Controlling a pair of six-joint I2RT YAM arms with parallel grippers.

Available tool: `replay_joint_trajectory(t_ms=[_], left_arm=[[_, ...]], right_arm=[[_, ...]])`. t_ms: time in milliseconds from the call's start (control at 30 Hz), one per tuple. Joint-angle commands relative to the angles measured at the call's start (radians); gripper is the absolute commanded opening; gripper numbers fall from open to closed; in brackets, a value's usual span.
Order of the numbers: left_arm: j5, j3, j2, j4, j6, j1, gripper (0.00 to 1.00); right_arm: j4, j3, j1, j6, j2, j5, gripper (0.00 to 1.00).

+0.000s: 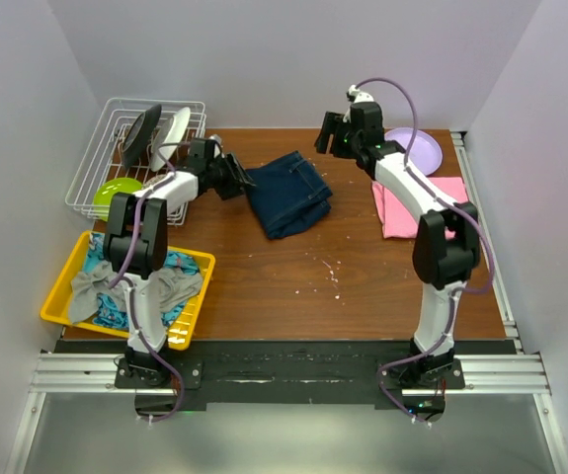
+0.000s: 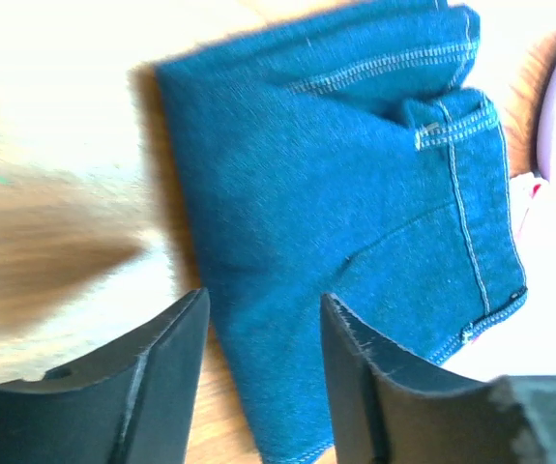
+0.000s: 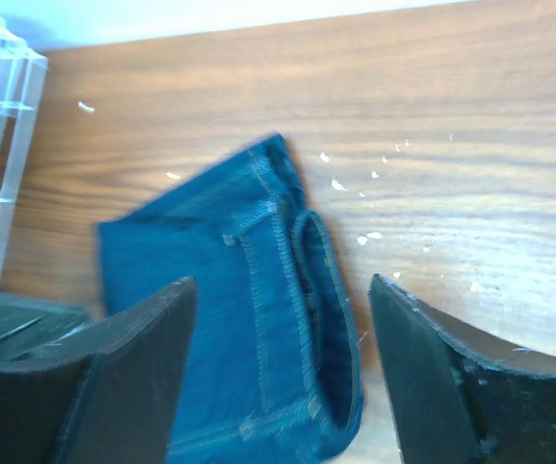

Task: Fold and stack the mixed laundry pile
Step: Pick up the skirt from the center of the board.

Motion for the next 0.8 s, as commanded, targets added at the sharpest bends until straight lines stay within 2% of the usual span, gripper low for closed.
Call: replay_joint_trajectory(t_ms=[0, 167, 367, 533, 767], left_arm=[[0.022, 0.075, -0.005, 0.014, 0.052, 0.014, 0.57], [-0.008, 0.123, 0.048, 0.008, 0.085, 0.016, 0.67], [-0.046, 0.178, 0.140, -0.024, 0.108, 0.016, 0.67], [-0.101, 0.160, 0.183, -0.009, 0.112, 0.016, 0.66], [-0.140, 0.089, 0.176, 0.121, 0.067, 0.002, 0.61]], right_arm=[[0.009, -0.084, 0.050, 0.026, -0.076, 0.019, 0.70], [0.029, -0.143, 0.076, 0.046, -0.036, -0.014, 0.55], [-0.012, -0.197, 0.073, 0.059, 0.024, 0.007, 0.37], [-0.007, -0.243, 0.073, 0.061, 0.037, 0.015, 0.33], [-0.026, -0.231, 0.070, 0.047, 0.062, 0.015, 0.32]])
